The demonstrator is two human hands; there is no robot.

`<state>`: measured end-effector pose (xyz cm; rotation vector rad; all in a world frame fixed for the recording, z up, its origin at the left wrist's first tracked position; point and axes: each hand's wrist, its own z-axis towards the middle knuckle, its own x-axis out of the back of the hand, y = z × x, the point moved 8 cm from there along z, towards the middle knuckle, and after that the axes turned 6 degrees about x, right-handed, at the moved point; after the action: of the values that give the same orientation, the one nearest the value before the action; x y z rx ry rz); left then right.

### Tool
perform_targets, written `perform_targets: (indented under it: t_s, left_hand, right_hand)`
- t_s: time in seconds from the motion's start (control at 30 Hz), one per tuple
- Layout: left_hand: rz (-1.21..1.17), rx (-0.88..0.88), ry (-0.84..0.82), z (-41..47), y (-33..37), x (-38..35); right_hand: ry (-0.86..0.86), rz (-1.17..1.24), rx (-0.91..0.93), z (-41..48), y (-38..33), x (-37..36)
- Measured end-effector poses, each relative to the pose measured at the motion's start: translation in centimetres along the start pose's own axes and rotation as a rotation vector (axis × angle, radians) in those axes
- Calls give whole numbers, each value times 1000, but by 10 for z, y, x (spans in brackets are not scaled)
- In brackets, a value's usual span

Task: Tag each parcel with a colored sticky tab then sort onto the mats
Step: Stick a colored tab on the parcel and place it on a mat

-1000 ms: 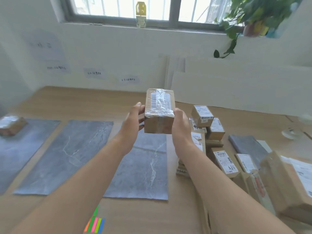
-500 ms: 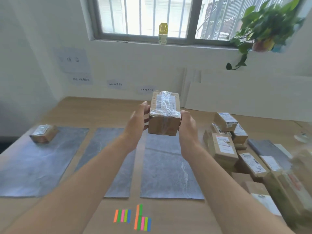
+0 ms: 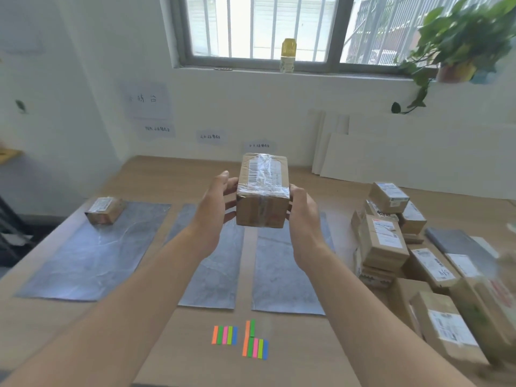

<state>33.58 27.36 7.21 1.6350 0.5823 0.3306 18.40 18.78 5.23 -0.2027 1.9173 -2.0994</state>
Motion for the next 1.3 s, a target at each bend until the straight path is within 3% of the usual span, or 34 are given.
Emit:
perform_targets:
  t_s: [0.37,0.83,1.3]
  left_hand:
    - [-22,75,38,-15,-42,81]
    - [40,245,-11,23,-93,234]
    - [54,463,49,21,-200,274]
  right_hand:
    - [-19,-54,-95,-44,37,-56]
    - [141,-125,-263,-83,128,-193]
    - [82,-153,-394,-106,228,-200]
